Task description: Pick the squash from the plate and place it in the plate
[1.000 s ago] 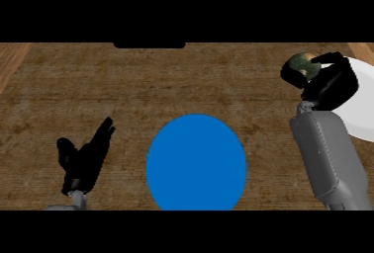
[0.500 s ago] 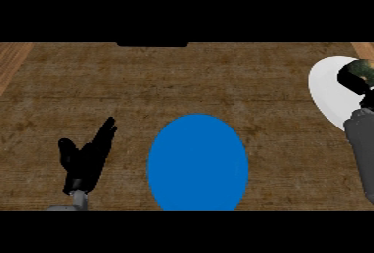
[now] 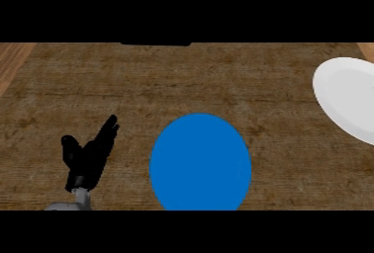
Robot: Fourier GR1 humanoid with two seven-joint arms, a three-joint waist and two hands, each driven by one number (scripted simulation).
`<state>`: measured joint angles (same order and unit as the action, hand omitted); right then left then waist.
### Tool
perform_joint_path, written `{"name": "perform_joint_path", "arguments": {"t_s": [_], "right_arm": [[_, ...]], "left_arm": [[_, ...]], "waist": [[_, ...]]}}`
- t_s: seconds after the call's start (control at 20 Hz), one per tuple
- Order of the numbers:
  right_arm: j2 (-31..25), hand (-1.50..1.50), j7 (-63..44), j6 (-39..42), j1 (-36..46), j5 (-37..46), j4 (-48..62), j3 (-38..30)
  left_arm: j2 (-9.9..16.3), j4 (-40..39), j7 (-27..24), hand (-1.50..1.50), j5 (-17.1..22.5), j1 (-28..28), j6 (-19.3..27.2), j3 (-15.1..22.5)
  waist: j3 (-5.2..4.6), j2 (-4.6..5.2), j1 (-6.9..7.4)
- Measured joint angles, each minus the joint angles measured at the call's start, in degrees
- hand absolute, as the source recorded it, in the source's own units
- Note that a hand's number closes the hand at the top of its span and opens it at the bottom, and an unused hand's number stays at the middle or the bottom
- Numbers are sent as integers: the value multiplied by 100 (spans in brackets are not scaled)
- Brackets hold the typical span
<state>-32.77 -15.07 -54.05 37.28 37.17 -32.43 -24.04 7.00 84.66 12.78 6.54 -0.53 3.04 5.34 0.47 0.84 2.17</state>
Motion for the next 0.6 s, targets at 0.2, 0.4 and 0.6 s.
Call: {"name": "perform_joint_path", "arguments": {"t_s": [0.2, 0.4, 0.6], "right_arm": [[-249, -150, 243, 864, 16, -266, 664, -147], [-315, -150, 885, 1337, 123, -654, 999, -426], [-259, -150, 1807, 1510, 129, -1160, 978, -834]], "left_arm": [[-51, -12, -37, 0, -31, -36, 12, 32], [-107, -59, -37, 0, -82, -98, 28, 87], [-100, -30, 0, 0, -61, -84, 11, 69]], "waist": [[9, 29, 49], [20, 44, 78], [30, 45, 81]]}}
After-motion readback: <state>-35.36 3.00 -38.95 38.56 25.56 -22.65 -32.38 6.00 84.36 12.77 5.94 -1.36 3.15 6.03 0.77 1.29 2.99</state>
